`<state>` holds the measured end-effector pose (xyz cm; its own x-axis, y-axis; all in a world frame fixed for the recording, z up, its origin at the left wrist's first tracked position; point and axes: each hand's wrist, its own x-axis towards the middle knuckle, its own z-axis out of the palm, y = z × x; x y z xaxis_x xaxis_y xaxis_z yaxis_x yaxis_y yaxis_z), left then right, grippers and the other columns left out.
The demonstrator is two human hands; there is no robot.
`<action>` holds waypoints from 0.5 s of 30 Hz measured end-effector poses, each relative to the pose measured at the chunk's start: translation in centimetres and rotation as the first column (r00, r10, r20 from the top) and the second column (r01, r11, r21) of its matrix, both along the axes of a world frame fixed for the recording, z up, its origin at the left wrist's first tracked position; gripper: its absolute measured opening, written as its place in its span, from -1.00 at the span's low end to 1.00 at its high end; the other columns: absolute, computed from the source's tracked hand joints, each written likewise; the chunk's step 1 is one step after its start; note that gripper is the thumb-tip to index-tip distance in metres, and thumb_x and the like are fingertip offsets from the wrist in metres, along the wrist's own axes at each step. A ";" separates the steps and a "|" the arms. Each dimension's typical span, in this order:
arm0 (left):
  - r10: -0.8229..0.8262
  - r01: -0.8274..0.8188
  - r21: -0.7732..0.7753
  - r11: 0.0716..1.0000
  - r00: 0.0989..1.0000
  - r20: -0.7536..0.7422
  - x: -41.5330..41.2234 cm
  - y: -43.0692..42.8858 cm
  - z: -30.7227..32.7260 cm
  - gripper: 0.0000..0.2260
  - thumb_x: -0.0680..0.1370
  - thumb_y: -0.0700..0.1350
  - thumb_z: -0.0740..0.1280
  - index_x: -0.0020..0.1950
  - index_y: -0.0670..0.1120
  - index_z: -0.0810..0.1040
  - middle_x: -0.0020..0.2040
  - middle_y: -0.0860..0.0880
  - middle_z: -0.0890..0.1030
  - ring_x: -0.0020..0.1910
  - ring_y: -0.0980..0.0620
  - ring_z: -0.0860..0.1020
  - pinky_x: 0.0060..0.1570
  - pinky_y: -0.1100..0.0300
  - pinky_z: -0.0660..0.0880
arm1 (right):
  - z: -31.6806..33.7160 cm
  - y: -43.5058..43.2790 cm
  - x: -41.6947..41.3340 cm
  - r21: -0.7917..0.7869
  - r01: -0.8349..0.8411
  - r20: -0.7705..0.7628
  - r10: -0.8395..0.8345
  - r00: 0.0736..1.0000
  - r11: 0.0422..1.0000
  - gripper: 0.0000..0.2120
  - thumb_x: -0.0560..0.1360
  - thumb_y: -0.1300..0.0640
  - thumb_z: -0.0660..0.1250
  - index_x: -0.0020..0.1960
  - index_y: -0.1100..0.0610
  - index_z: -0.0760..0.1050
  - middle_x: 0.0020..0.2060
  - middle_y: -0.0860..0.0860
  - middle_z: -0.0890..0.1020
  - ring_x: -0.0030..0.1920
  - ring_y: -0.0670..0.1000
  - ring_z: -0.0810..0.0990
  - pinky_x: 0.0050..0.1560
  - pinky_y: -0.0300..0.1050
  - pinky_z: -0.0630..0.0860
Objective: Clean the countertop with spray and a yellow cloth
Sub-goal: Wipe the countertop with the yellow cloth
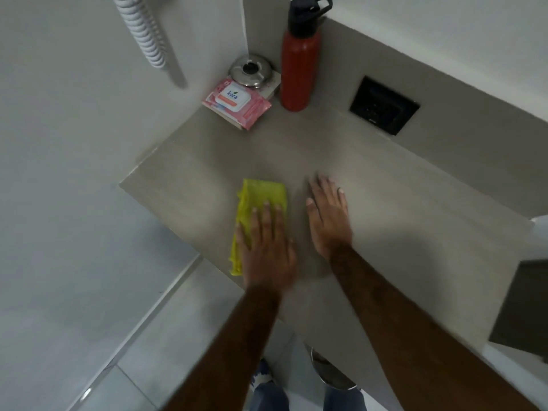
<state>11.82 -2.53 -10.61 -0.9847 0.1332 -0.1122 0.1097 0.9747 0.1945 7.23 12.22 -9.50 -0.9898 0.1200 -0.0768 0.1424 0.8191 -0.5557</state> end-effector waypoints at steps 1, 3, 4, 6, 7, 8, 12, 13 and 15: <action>-0.038 0.038 0.013 0.999 0.999 0.018 2.1 1.1 0.3 -0.39 0.62 0.14 -0.01 0.65 -0.04 0.09 0.67 -0.09 0.04 0.65 -0.15 0.01 0.54 -0.29 0.02 | 0.4 0.4 0.4 -0.076 -0.022 -0.006 0.021 1.000 0.997 -0.52 0.75 0.13 0.12 0.66 0.14 0.21 0.68 0.10 0.19 0.71 0.10 0.07 0.70 0.00 -0.12; -0.115 0.114 0.018 0.993 0.991 0.062 6.1 2.6 1.1 -0.41 0.64 0.14 0.00 0.65 -0.04 0.11 0.67 -0.09 0.05 0.65 -0.15 0.01 0.55 -0.30 0.03 | 1.2 1.4 2.3 -0.165 -0.040 0.001 0.040 0.999 0.985 -0.53 0.75 0.17 0.14 0.65 0.17 0.22 0.67 0.10 0.21 0.70 0.09 0.11 0.68 -0.06 -0.12; -0.145 0.145 0.017 0.989 0.986 0.080 7.3 2.8 1.7 -0.42 0.65 0.15 0.00 0.65 -0.04 0.12 0.67 -0.08 0.06 0.65 -0.14 0.01 0.56 -0.28 0.02 | 1.5 2.0 3.6 -0.199 -0.036 0.011 0.039 0.999 0.979 -0.53 0.75 0.19 0.14 0.65 0.18 0.23 0.67 0.10 0.22 0.70 0.09 0.12 0.68 -0.07 -0.11; -0.152 0.150 0.035 0.988 0.985 0.086 7.6 2.8 3.2 -0.47 0.67 0.13 0.03 0.62 -0.02 0.22 0.65 -0.07 0.16 0.63 -0.13 0.14 0.55 -0.24 0.12 | 1.8 3.0 6.2 -0.245 -0.040 0.022 0.046 0.999 0.969 -0.53 0.75 0.22 0.14 0.65 0.18 0.23 0.67 0.09 0.22 0.69 0.05 0.13 0.68 -0.10 -0.11; -0.132 0.129 0.052 0.990 0.990 0.054 7.0 2.8 4.1 -0.51 0.66 0.10 0.07 0.56 -0.05 0.36 0.60 -0.10 0.30 0.57 -0.14 0.30 0.49 -0.21 0.26 | 1.9 3.5 7.5 -0.257 -0.040 0.031 0.050 0.998 0.966 -0.52 0.75 0.22 0.14 0.65 0.17 0.22 0.67 0.07 0.21 0.69 0.02 0.13 0.67 -0.12 -0.12; -0.096 0.096 0.062 0.993 0.995 -0.004 6.0 2.8 4.8 -0.55 0.65 0.06 0.12 0.47 -0.09 0.49 0.52 -0.14 0.43 0.47 -0.16 0.44 0.39 -0.17 0.40 | 1.9 4.1 8.7 -0.258 -0.041 0.042 0.053 0.998 0.965 -0.51 0.74 0.22 0.15 0.66 0.15 0.21 0.68 0.05 0.20 0.69 0.00 0.12 0.66 -0.15 -0.14; 0.140 -0.166 0.143 0.976 0.975 0.175 0.9 2.3 6.5 -0.42 0.60 0.08 0.31 0.55 -0.13 0.31 0.55 -0.21 0.31 0.52 -0.19 0.29 0.42 -0.10 0.28 | 1.9 5.9 12.9 -0.225 -0.069 0.101 0.094 0.990 0.972 -0.40 0.69 0.20 0.27 0.68 0.12 0.16 0.69 0.03 0.15 0.70 0.00 0.09 0.68 -0.12 -0.13; 0.178 -0.210 0.126 0.970 0.958 0.224 0.0 2.3 6.7 -0.39 0.56 0.11 0.36 0.52 -0.12 0.31 0.51 -0.20 0.34 0.50 -0.21 0.30 0.39 -0.12 0.31 | 2.0 6.2 13.8 -0.230 -0.067 0.107 0.094 0.990 0.971 -0.38 0.67 0.19 0.30 0.67 0.12 0.18 0.69 0.03 0.17 0.69 0.01 0.11 0.69 -0.10 -0.10; 0.208 -0.251 0.109 0.962 0.928 0.309 -1.4 2.6 7.0 -0.42 0.51 0.12 0.42 0.42 -0.13 0.39 0.40 -0.21 0.45 0.41 -0.24 0.39 0.31 -0.12 0.41 | 2.2 6.9 15.4 -0.262 -0.040 0.118 0.073 0.990 0.964 -0.38 0.64 0.18 0.36 0.65 0.13 0.25 0.67 0.05 0.23 0.68 0.02 0.17 0.69 -0.07 0.03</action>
